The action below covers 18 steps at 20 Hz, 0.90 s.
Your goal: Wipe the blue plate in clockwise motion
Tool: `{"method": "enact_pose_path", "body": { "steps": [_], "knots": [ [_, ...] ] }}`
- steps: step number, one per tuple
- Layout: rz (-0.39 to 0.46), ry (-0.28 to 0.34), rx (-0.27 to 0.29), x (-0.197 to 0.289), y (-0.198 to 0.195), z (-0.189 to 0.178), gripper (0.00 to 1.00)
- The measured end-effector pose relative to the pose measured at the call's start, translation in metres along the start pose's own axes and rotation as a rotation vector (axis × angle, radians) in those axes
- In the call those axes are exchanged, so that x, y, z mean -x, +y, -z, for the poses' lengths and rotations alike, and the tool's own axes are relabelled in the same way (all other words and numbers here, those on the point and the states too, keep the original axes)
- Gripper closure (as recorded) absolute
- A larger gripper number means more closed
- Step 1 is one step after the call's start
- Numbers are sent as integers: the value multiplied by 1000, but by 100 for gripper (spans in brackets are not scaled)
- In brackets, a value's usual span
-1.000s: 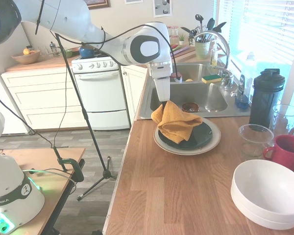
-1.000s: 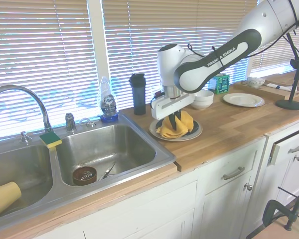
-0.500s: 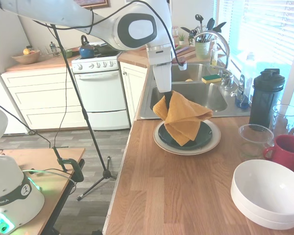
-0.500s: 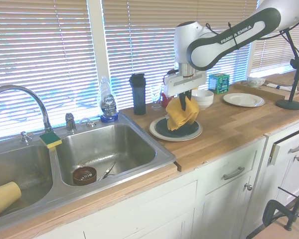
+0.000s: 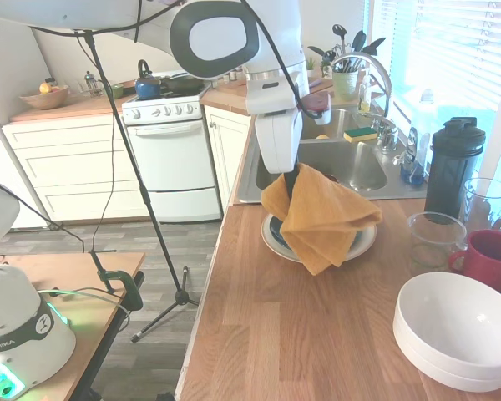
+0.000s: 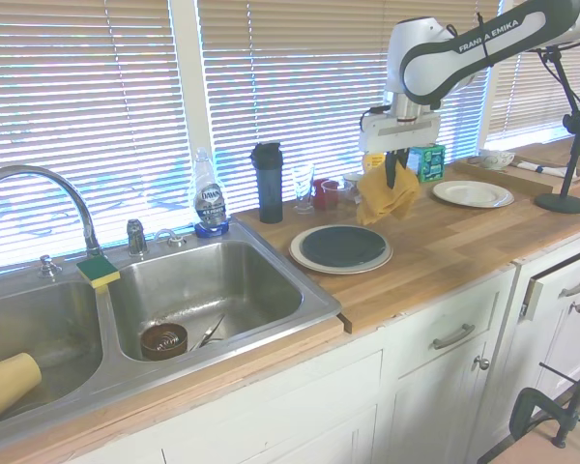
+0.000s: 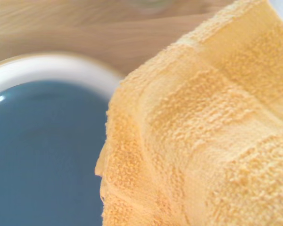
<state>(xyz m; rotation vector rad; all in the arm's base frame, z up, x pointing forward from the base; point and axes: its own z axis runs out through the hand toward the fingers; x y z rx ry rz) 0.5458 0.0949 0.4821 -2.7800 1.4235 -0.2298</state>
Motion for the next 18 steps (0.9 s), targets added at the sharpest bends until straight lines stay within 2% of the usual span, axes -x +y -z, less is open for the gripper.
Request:
{"method": "enact_pose_path", "body": {
  "steps": [4, 9, 13, 18],
  "knots": [
    [-49, -32, -5, -57, 32, -8, 100],
    [-89, -42, -2, -86, 51, -24, 100],
    [-122, -48, 20, -116, 67, -54, 100],
    [-110, -67, 46, -117, 62, -91, 100]
  ]
}}
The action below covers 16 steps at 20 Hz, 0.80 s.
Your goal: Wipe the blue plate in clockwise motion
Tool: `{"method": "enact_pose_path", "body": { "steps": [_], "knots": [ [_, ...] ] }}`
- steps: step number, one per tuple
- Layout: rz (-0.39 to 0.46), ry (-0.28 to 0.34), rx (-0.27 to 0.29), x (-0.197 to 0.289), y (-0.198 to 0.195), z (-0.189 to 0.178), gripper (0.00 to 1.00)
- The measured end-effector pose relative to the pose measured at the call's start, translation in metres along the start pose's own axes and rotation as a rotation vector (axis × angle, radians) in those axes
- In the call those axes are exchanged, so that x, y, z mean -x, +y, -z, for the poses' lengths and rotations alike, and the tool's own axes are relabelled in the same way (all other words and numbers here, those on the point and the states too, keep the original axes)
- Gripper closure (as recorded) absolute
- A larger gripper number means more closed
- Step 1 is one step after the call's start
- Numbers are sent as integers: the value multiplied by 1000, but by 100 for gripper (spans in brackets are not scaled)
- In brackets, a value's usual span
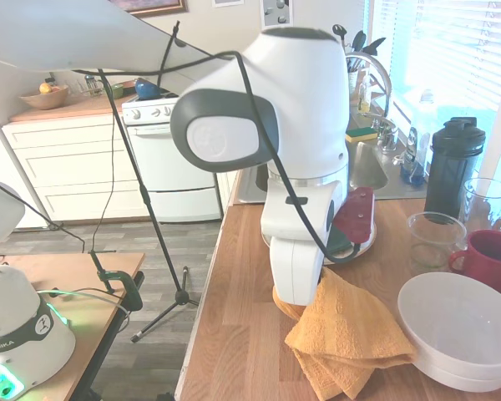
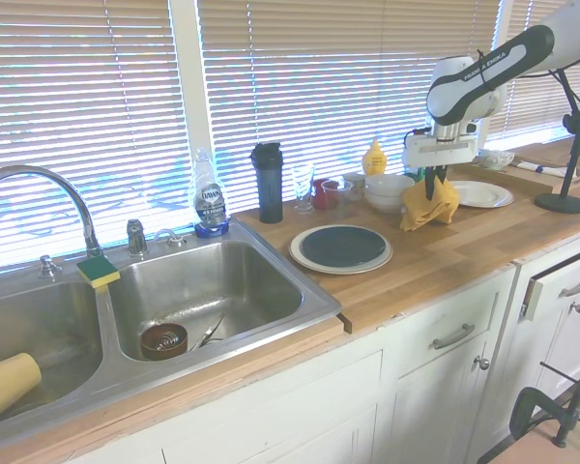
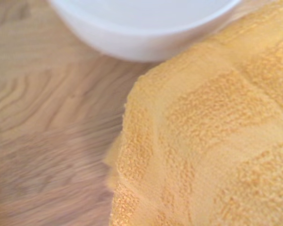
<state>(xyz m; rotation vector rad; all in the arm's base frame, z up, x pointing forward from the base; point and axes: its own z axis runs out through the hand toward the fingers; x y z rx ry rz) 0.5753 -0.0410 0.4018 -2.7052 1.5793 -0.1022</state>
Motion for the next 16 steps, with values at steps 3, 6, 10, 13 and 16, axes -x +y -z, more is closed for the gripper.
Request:
{"method": "enact_pose_path", "body": {
  "steps": [3, 6, 10, 13, 16],
  "knots": [
    [35, -23, 14, 23, -15, -22, 100],
    [60, -38, 19, 46, -24, -36, 100],
    [82, -40, 17, 66, -33, -38, 100],
    [86, -40, 17, 71, -34, -39, 100],
    [81, -43, 23, 69, -32, -41, 0]
  ]
}}
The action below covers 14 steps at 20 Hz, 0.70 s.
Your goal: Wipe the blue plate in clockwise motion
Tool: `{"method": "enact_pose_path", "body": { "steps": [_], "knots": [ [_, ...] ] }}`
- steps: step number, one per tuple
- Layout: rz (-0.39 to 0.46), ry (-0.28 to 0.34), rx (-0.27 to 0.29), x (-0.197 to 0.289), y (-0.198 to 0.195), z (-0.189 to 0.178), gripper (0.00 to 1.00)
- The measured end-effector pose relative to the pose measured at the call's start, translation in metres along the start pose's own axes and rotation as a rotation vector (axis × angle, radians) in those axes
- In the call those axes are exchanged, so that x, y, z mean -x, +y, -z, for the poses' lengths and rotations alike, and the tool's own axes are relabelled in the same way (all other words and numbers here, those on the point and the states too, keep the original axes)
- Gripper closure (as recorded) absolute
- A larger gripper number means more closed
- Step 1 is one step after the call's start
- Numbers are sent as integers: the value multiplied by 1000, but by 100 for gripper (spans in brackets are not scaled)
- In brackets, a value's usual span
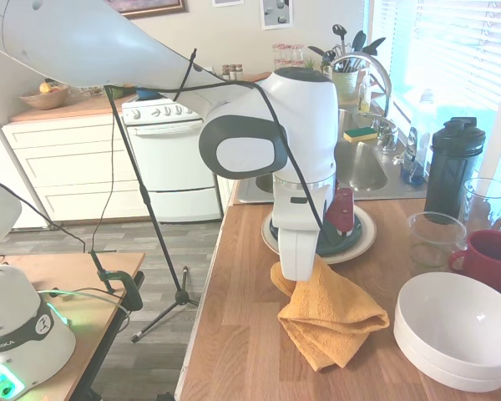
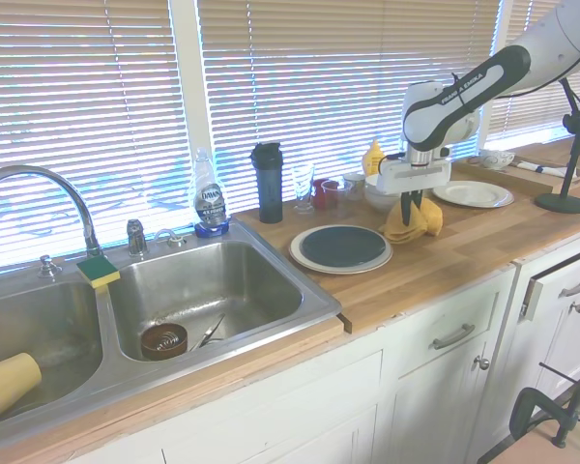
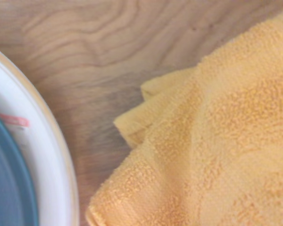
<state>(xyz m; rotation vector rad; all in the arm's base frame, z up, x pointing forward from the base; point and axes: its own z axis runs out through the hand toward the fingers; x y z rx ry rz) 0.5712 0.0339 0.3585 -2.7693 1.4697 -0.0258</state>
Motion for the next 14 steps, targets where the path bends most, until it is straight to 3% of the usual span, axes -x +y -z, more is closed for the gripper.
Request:
{"method": "enact_pose_path", "body": {
  "steps": [14],
  "knots": [
    [15, 44, -45, 3, 19, 6, 0]
  ]
}}
